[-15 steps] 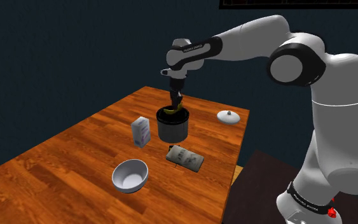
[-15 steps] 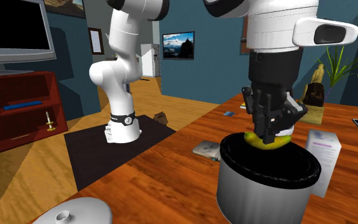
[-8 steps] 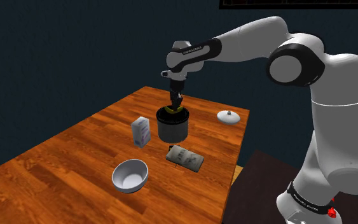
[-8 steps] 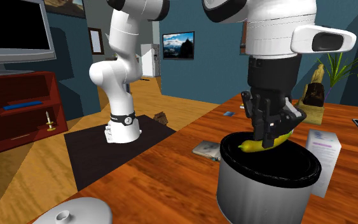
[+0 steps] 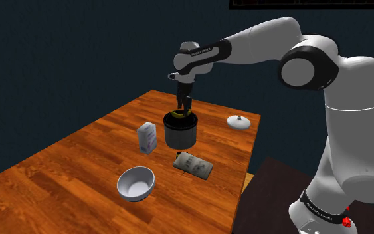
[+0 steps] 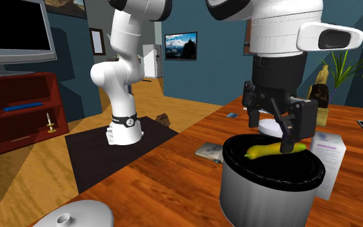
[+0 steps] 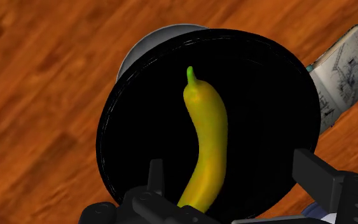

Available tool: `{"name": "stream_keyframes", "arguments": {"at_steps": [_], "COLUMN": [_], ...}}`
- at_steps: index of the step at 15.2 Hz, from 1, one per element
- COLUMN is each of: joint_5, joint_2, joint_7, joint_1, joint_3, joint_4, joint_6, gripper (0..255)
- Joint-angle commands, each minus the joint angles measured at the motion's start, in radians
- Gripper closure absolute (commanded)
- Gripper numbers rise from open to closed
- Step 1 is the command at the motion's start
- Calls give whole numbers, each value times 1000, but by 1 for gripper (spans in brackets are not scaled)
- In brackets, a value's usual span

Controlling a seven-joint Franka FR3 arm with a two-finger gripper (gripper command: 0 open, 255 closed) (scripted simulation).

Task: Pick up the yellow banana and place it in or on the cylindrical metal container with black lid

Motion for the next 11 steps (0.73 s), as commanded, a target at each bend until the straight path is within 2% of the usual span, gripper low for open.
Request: {"name": "stream_keyframes", "arguments": {"at_steps": [1, 3, 11], "joint_5": [-7, -14, -14], "joint_2": [-14, -22, -22], "joint_7": [5, 11, 11], "joint_1": [-4, -11, -11], "joint_3": [-5, -9, -9], "joint_4": [30, 77, 77], "joint_6": [-43, -98, -98], "gripper": [0, 0, 0]}}
